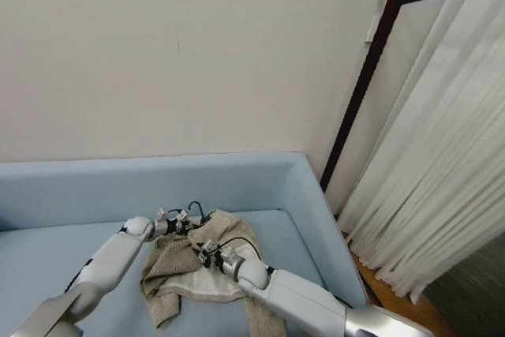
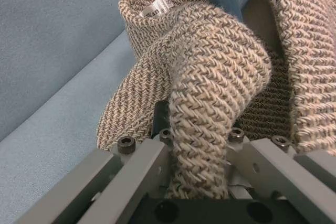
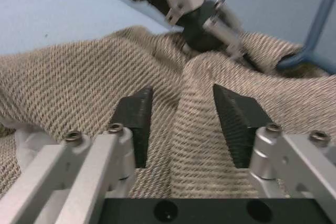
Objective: Pick up the clothes from the sofa and hang them on the clothes hanger.
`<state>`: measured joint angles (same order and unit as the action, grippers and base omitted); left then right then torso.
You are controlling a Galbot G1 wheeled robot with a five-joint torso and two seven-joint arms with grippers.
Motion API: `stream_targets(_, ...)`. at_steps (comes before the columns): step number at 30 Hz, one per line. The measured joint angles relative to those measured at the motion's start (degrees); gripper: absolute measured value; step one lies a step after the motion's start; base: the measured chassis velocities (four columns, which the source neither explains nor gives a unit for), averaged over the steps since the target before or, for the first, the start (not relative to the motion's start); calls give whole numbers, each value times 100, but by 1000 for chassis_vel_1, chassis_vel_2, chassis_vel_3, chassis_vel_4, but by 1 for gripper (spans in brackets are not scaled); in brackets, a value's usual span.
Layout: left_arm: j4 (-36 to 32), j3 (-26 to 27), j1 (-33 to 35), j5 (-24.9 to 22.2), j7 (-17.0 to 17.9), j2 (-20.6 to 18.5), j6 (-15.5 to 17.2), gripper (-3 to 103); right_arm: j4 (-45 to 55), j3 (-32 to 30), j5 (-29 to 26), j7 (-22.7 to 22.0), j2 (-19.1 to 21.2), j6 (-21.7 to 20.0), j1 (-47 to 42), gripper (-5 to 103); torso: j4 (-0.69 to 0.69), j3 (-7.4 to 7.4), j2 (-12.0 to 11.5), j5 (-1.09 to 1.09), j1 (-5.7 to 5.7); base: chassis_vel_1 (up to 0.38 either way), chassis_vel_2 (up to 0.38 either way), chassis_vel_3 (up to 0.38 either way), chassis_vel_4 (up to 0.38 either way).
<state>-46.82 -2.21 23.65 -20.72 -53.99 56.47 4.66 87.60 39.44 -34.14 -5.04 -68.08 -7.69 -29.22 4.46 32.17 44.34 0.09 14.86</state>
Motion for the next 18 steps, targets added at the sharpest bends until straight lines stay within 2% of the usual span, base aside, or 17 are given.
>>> stream_targets(3, -20, -7, 26, 0, 43, -3, -25, 8, 210, -104, -126, 21, 248, 26, 173, 54, 1, 0, 0, 1, 0, 0, 0, 0, 0)
stream_targets(5, -30, -6, 38, -1, 51, -6, -43, 8, 216, -139, -186, 76, 335, 27, 278, 54, 1, 0, 0, 0, 0, 0, 0, 0, 0)
stream_targets(8, -137, 9, 112, 10, 73, -59, -71, 8, -8, -206, -492, 369, 543, -11, 747, 71, 2, 0, 0, 0, 0, 0, 0, 0, 0)
stream_targets(9, -137, 9, 112, 10, 73, -59, -71, 8, -8, -206, -492, 369, 543, -11, 747, 71, 2, 0, 0, 0, 0, 0, 0, 0, 0)
stream_targets(12, -297, 42, 218, 23, 80, -185, -103, 8, -608, -140, -1238, 1105, 685, -252, 1500, 87, 0, 0, 0, -2, 1, 0, 0, 0, 0)
stream_targets(13, -297, 42, 218, 23, 80, -185, -103, 8, -608, -140, -1238, 1105, 685, -252, 1500, 87, 0, 0, 0, -2, 1, 0, 0, 0, 0)
stream_targets(14, -328, 54, 238, 31, 80, -216, -126, 8, -826, -104, -1479, 1362, 689, -385, 1694, 87, 0, 0, 0, 0, 0, 0, 0, 0, 0)
stream_targets(15, -362, 70, 255, 67, 80, -244, -154, 8, -1124, -45, -1729, 1691, 676, -513, 1919, 92, -1, 0, -1, 0, 1, 0, 0, 0, 0)
stream_targets(16, -387, 86, 267, 110, 80, -258, -170, 8, -1382, -1, -1884, 2010, 642, -616, 2083, 97, 0, 0, -1, -1, 1, 0, 0, 0, 0)
stream_targets(18, -441, 99, 284, 155, 79, -270, -181, 8, -1883, 66, -2025, 2664, 524, -868, 2326, 99, 0, 0, -1, -1, 1, 0, 0, 0, 0)
